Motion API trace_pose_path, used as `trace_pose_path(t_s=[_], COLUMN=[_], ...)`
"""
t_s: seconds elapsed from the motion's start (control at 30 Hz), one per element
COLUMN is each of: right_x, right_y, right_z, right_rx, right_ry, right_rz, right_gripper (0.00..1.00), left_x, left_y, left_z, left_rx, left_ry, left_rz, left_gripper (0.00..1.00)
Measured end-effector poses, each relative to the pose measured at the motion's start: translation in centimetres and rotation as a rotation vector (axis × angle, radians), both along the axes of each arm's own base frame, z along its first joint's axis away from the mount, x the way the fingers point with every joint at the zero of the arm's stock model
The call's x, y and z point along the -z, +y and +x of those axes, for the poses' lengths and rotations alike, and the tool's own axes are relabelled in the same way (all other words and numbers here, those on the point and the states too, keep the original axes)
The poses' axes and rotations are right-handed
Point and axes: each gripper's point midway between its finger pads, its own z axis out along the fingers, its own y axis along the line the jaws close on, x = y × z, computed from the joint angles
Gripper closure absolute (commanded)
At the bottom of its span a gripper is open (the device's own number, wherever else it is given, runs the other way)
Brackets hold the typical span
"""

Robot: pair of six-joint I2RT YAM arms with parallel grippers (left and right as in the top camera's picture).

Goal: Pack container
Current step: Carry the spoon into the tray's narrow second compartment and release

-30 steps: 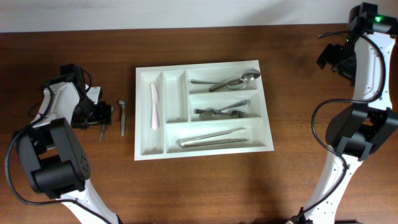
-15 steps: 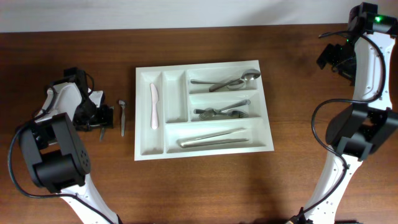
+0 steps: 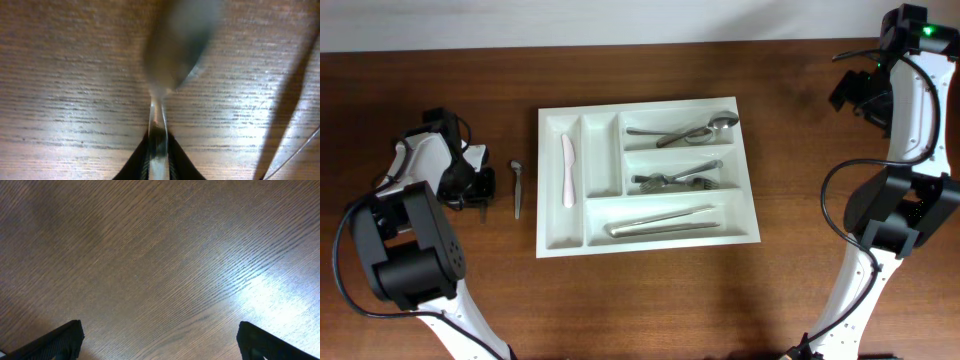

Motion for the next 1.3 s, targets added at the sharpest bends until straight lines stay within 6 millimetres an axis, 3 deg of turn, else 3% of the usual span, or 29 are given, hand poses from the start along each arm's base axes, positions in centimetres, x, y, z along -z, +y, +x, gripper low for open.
trace_pose_path(t_s=[0.1, 0.3, 0.47, 0.63, 0.83, 0.93, 1.07, 1.2, 1.3], right_x=[0.0, 0.0, 0.0, 0.0, 0.0, 0.0, 0.0, 0.0, 0.0], right_y=[0.0, 0.0, 0.0, 0.0, 0.0, 0.0, 0.0, 0.0, 0.0], right_z=[0.0, 0.0, 0.0, 0.0, 0.0, 0.0, 0.0, 0.0, 0.0], right_rx=[0.0, -0.001, 0.0, 0.0, 0.0, 0.0, -0.001, 0.0, -0.001], right_ry=[0.0, 0.0, 0.0, 0.0, 0.0, 0.0, 0.0, 0.0, 0.0], right_rz=[0.0, 0.0, 0.0, 0.0, 0.0, 0.0, 0.0, 0.0, 0.0], right_gripper=[0.01, 0.01, 0.01, 0.01, 0.01, 0.01, 0.01, 0.01, 0.01], left_x=[0.0, -0.2, -1.4, -4.0, -9.4, -12.7, -15.3, -15.5, -15.4], left_y=[0.1, 0.1, 0.4, 0.2, -1.6, -4.5, -11.1, -18.7, -22.7], left_z=[0.2, 0.7, 2.6, 5.2, 8.4, 10.0, 10.3, 8.8, 7.6], left_rx=[-0.002, 0.0, 0.001, 0.003, 0.038, 0.048, 0.036, 0.022, 0.014], left_ry=[-0.008, -0.02, -0.076, -0.157, -0.256, -0.306, -0.305, -0.247, -0.22], left_rz=[0.002, 0.002, 0.0, -0.027, -0.074, -0.098, -0.148, -0.202, -0.213], left_gripper=[0.98, 0.98, 0.98, 0.98, 0.98, 0.98, 0.98, 0.98, 0.98])
